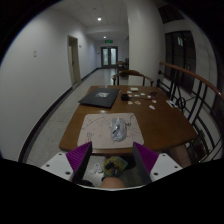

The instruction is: Arrange mouse

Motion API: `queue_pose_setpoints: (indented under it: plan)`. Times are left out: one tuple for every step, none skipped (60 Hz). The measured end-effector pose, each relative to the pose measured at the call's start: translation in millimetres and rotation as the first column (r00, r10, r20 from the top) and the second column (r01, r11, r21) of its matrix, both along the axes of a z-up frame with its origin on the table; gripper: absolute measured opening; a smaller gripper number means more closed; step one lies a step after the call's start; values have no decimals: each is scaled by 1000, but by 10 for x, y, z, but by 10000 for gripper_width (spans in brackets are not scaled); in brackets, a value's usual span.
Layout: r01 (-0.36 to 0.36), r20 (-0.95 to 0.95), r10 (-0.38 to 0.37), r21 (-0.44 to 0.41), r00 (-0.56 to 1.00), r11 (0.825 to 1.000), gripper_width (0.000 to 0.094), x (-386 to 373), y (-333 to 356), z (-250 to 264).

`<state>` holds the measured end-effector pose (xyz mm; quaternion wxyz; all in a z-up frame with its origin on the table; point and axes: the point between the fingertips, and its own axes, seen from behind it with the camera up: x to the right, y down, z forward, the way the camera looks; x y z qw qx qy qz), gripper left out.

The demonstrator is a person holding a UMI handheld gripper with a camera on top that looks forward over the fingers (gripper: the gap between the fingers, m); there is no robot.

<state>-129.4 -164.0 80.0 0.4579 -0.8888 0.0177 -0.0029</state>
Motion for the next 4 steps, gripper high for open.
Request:
queue_pose_setpoints:
  plan:
    - [-2, 0, 2, 3, 1000, 1000, 820, -15, -47, 14]
    - [-4, 0, 4, 4, 1000, 1000, 821, -35, -105, 29]
    - [-4, -1, 4, 5, 1000, 1000, 821, -55, -163, 43]
    - [-3, -1, 3, 6, 1000, 1000, 820, -75, -217, 57]
